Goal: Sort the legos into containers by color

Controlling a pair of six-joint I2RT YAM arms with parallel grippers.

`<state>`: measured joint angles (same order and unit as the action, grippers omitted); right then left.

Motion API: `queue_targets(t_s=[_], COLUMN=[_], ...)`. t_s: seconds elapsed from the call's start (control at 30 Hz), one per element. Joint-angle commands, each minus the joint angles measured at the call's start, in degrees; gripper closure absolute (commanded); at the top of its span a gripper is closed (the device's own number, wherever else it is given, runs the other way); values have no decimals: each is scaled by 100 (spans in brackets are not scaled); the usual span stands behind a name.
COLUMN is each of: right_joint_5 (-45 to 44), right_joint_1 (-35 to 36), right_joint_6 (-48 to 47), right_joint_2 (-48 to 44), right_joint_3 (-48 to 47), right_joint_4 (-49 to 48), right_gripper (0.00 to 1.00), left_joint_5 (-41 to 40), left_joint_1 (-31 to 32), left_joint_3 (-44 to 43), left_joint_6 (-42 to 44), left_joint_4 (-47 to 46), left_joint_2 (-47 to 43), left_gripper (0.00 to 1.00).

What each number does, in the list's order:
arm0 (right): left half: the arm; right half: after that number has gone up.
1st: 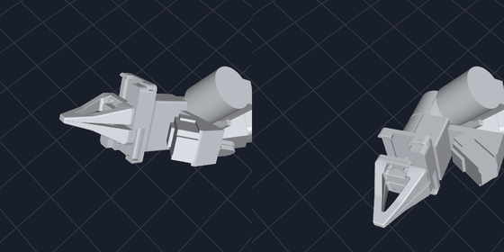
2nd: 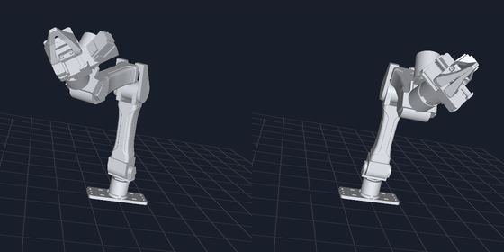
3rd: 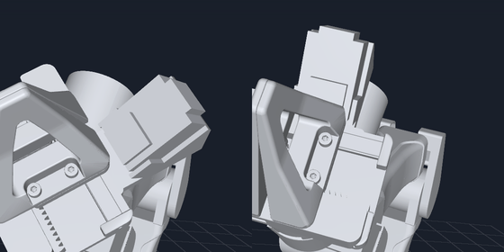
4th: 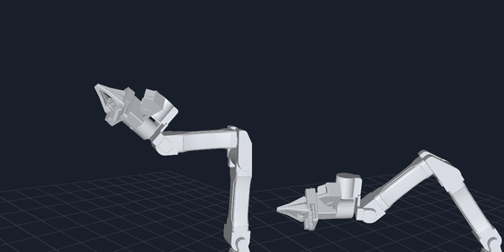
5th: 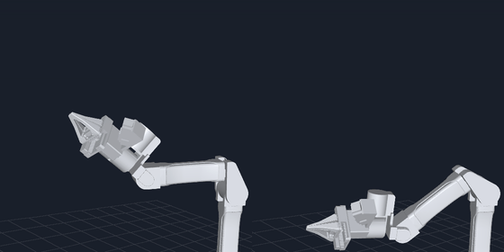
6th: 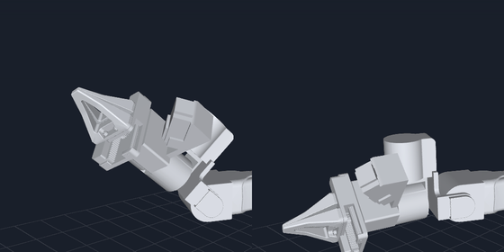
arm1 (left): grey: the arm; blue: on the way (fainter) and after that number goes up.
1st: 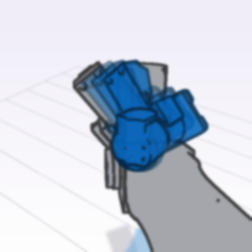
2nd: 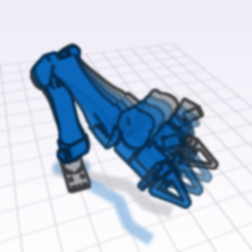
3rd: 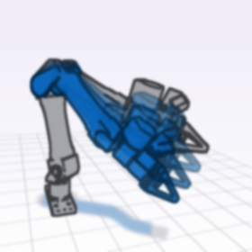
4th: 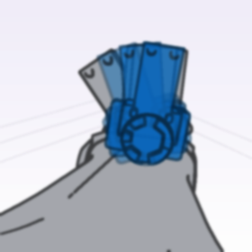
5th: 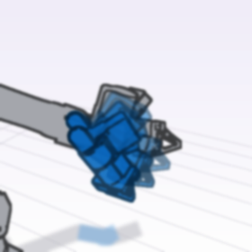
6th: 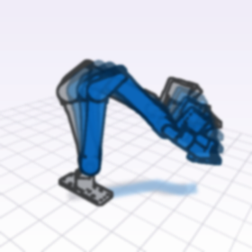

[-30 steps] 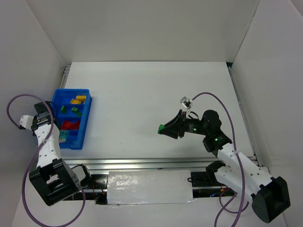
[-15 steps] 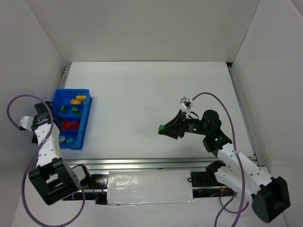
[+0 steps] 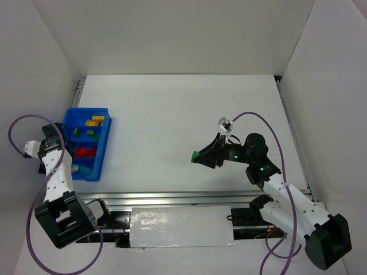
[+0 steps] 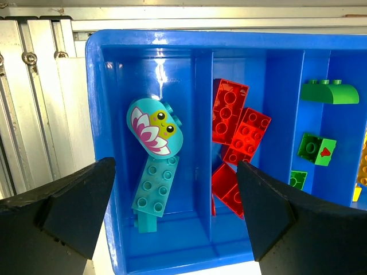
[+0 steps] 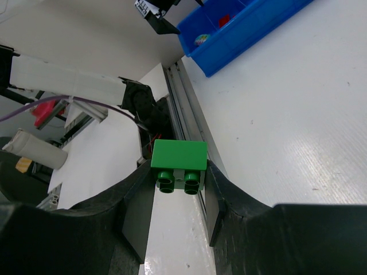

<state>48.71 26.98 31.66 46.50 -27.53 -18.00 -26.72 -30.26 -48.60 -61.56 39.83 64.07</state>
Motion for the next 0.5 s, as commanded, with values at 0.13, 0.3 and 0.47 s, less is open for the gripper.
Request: queue_targets(t_s=[0.13, 0.3, 0.47], right_joint_5=[69, 69, 95], right_joint_1=[-18, -26, -18], right_joint_6=[-90, -55, -37], right_joint_2=[-36, -9, -9], right_joint_3=[-42, -42, -42], right_joint_4=[-213, -274, -292], right_gripper=[100, 100, 100], left_joint_5=[27, -9, 61], left_joint_1=[-41, -41, -41], left_joint_3=[-150, -246, -220], left_joint_6=[249, 337, 416], left_joint_4=[-46, -28, -72], left_joint_2=[-290, -413, -475], left_gripper=[0, 0, 0])
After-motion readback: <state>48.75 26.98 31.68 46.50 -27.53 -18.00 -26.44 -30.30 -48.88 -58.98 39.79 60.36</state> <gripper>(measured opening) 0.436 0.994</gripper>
